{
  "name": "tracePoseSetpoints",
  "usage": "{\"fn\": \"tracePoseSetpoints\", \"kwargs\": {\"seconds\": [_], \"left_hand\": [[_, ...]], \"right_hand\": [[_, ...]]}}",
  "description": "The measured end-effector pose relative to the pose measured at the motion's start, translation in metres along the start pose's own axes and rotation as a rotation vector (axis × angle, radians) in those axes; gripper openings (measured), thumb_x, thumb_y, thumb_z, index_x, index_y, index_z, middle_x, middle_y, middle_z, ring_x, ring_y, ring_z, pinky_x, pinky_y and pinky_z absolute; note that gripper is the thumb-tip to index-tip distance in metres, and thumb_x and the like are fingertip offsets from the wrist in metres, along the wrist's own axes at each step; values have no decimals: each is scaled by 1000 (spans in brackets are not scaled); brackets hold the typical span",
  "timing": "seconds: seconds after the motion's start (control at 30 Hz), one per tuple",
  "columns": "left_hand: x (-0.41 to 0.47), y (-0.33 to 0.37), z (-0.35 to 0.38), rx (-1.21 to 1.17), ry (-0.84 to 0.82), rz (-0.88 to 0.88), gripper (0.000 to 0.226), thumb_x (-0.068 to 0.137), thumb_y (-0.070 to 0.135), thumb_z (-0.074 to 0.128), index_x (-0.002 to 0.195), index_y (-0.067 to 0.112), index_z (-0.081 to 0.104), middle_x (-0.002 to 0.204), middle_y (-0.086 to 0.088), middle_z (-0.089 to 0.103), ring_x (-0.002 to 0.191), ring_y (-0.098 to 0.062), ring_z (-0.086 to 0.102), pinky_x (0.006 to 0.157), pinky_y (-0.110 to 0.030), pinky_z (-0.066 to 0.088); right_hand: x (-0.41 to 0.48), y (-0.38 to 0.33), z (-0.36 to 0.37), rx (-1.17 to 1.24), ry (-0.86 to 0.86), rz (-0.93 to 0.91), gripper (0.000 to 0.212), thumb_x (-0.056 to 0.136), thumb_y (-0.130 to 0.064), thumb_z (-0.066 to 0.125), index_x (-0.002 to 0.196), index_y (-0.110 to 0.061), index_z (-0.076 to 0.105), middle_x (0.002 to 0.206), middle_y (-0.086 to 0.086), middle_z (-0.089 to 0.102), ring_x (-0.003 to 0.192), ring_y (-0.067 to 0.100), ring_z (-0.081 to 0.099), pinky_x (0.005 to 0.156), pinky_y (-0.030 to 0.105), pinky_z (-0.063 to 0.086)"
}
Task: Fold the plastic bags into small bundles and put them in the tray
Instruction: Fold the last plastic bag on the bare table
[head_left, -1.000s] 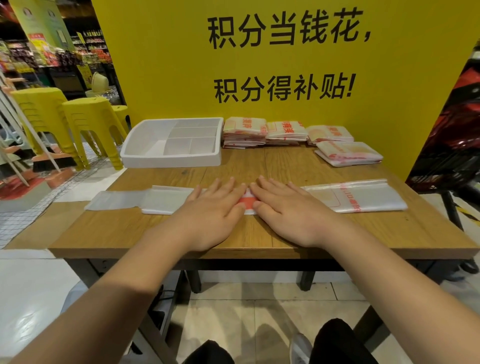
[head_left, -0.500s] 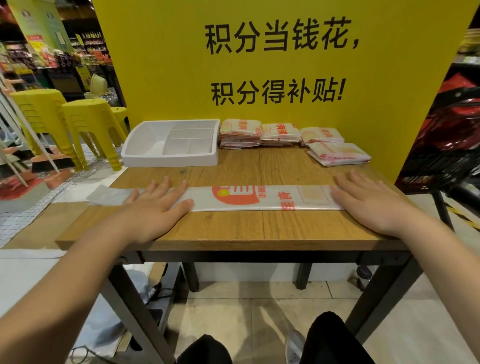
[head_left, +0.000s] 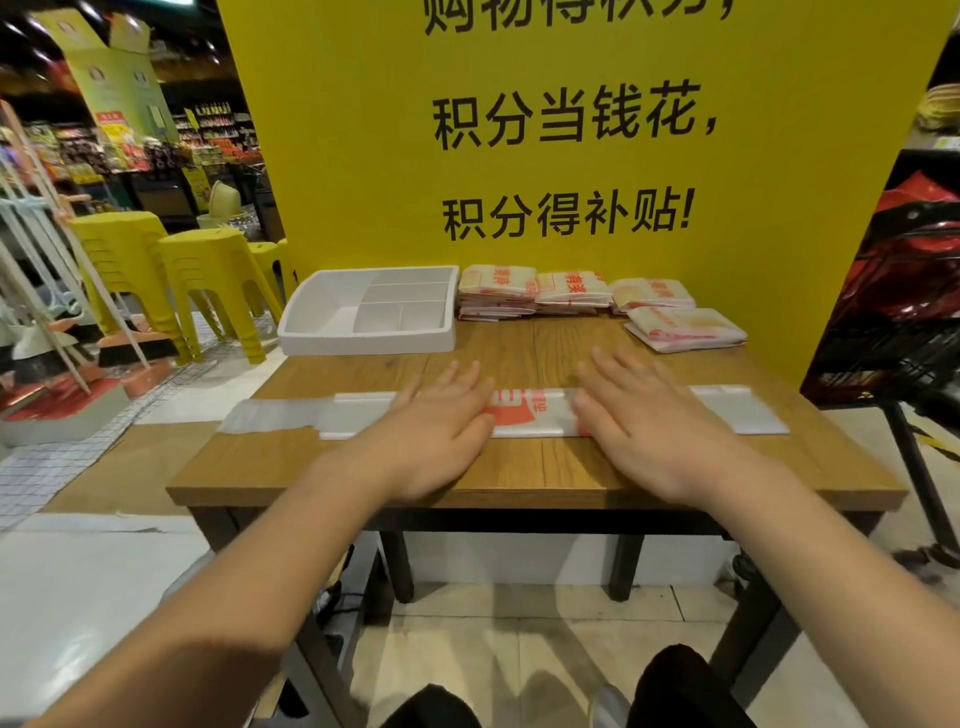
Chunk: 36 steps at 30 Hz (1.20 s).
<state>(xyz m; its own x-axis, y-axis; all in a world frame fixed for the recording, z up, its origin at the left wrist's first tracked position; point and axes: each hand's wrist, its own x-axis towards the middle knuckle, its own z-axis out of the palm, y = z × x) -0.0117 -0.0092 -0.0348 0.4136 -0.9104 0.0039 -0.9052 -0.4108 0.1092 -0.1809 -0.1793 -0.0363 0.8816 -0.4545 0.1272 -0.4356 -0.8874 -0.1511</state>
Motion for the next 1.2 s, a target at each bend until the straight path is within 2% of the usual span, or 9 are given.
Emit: {"fn": "tracePoseSetpoints", "kwargs": {"seconds": [0.2, 0.43, 0.57, 0.7, 0.8, 0.9, 1.0, 1.1, 1.2], "left_hand": [[4, 7, 15, 16, -84, -6, 61, 103, 59, 13, 158, 37, -3, 167, 6, -8, 153, -17, -9, 124, -45, -4], [-39, -83, -1, 2, -122, -321, 73, 89, 73, 2, 155, 44, -8, 166, 3, -14, 153, -20, -11, 124, -43, -5], [-41, -77, -1, 2, -135, -346, 75, 87, 77, -2, 154, 45, -11, 165, 5, -16, 152, -19, -15, 122, -50, -11], [-59, -64, 5, 70, -29, -265, 100, 71, 88, -14, 157, 38, -8, 164, 6, -21, 150, -14, -24, 120, -50, -19], [-73, -47, 16, 69, 51, -37, 91, 79, 91, 7, 155, 44, -9, 162, 17, -23, 149, -5, -21, 122, -42, -15], [-77, -40, 25, 108, 143, 77, 74, 92, 74, 36, 155, 49, 7, 164, 21, 2, 152, -6, 1, 122, -33, -3], [-78, -38, 21, 95, 225, 96, 57, 95, 58, 46, 149, 47, 33, 156, 21, 33, 144, -7, 30, 114, -30, 24], [-82, -35, 8, 73, 273, 114, 43, 96, 41, 53, 138, 47, 50, 138, 22, 54, 128, -7, 48, 100, -31, 42], [-88, -33, -4, 15, 234, 91, 36, 99, 36, 48, 131, 52, 53, 121, 28, 58, 113, 2, 50, 89, -29, 49]], "right_hand": [[12, -16, 22, 63, -142, -38, 58, 103, -57, 6, 158, -39, 5, 167, -9, -3, 153, 9, -4, 125, 36, -1], [-2, 30, 4, 24, -242, 114, 59, 101, -58, 5, 158, -40, 1, 167, -5, -6, 153, 11, -6, 124, 37, -4], [-8, 43, 1, 22, -245, 157, 71, 93, -68, 1, 158, -39, 0, 168, -2, -7, 154, 13, -8, 124, 39, -5], [-26, 46, -1, 52, -223, 111, 88, 80, -82, 1, 157, -42, 2, 167, -6, -7, 153, 8, -8, 124, 36, -6], [-40, 52, -2, 46, -215, 72, 99, 72, -95, -2, 157, -44, 2, 166, -13, -8, 152, 5, -8, 124, 33, -6], [-49, 55, -3, 59, -206, 45, 109, 64, -102, 10, 157, -46, 5, 166, -17, -5, 152, 5, -4, 124, 32, -3], [-59, 57, -7, 14, -126, 12, 96, 68, -94, 33, 153, -50, 19, 161, -23, 14, 147, 8, 18, 121, 33, 17], [-68, 64, -14, -44, -59, -89, 63, 77, -81, 35, 137, -60, 38, 142, -35, 35, 134, -1, 35, 111, 29, 31], [-69, 69, -26, 25, -14, -116, 27, 93, -43, 50, 112, -62, 50, 120, -36, 51, 119, -4, 47, 116, 39, 29]]}}
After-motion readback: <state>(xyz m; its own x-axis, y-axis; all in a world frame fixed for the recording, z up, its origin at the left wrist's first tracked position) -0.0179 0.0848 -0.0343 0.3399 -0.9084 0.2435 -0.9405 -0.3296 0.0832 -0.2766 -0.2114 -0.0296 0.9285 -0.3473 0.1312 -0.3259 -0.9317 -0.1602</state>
